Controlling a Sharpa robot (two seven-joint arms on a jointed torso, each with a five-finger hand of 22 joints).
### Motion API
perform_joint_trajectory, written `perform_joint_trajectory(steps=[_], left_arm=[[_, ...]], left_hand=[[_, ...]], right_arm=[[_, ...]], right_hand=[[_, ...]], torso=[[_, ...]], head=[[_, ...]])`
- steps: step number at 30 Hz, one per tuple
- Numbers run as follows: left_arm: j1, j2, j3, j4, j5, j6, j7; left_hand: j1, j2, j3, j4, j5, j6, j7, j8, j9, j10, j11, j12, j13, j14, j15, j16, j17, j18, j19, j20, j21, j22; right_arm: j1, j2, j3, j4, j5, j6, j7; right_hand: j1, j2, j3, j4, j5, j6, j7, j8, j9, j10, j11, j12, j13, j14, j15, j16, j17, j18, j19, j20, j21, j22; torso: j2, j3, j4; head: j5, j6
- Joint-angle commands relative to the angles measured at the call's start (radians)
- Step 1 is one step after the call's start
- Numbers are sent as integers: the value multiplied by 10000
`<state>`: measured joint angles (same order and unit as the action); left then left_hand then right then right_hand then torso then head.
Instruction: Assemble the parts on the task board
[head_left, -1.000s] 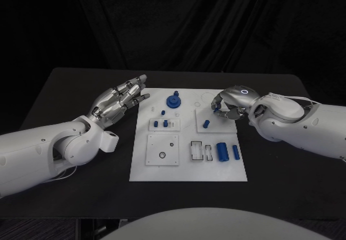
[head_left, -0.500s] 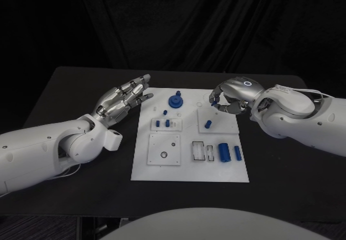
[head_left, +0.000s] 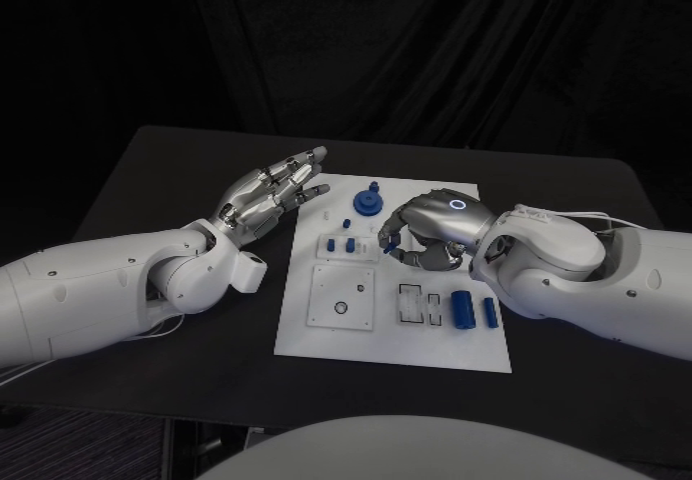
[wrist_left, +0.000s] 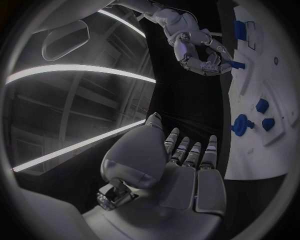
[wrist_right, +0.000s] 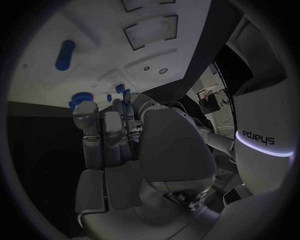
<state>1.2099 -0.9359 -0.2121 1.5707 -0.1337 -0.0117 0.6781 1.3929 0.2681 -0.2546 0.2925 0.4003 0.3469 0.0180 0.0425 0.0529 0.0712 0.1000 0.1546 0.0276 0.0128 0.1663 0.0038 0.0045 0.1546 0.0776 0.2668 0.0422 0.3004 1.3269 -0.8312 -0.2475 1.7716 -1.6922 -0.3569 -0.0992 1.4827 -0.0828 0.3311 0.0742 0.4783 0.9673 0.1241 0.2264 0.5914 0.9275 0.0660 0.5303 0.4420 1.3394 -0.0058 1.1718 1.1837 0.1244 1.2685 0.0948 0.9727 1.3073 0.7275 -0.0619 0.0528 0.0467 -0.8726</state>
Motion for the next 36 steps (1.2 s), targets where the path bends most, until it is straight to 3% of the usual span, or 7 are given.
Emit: perform_joint_trajectory(steps=[1,9,16,36], left_arm=[[-16,33,8,8,48,-24,624],[-20,77,8,-12,48,-42,627],[-25,132,8,-37,48,-29,612],[-41,166,8,-8,49,-5,533]], left_hand=[[9,105,32,-2,27,-60,22,-33,-17,-21,52,9,3,-16,60,3,-7,195,-21,69,33,-14],[-10,128,23,10,-12,-80,7,-35,-20,-30,62,4,2,-26,42,0,-10,202,-22,65,33,-29],[-22,155,19,5,10,-83,13,-33,-20,-35,67,6,2,-29,22,-1,-10,209,-22,56,34,-34],[68,174,61,-37,113,-96,46,-32,-22,-53,61,2,1,-28,23,0,-10,218,-19,56,37,-45]], right_arm=[[-157,260,8,-29,-489,380,-245],[-540,951,8,-223,-830,652,-304],[-767,1302,9,-365,-1528,859,-422],[-872,1192,8,-339,-2183,981,-662]], right_hand=[[41,-37,-4,-55,32,36,41,-31,-3,79,8,-70,-18,65,8,68,36,-99,27,56,64,1131],[22,-78,-3,-63,94,20,56,-86,-15,100,20,-140,-64,152,19,194,128,-119,102,64,199,1161],[6,-107,-2,-69,42,10,41,-130,-28,92,24,-209,-104,113,-8,136,58,-101,74,61,149,1143],[44,-143,38,-123,-9,-30,27,-227,-65,75,20,-326,-166,22,-66,35,-46,-71,1,25,49,1114]], torso=[[5,4,-17],[1,0,20],[1,2,11],[1,0,5]], head=[[173,0],[313,0],[400,0],[578,0]])
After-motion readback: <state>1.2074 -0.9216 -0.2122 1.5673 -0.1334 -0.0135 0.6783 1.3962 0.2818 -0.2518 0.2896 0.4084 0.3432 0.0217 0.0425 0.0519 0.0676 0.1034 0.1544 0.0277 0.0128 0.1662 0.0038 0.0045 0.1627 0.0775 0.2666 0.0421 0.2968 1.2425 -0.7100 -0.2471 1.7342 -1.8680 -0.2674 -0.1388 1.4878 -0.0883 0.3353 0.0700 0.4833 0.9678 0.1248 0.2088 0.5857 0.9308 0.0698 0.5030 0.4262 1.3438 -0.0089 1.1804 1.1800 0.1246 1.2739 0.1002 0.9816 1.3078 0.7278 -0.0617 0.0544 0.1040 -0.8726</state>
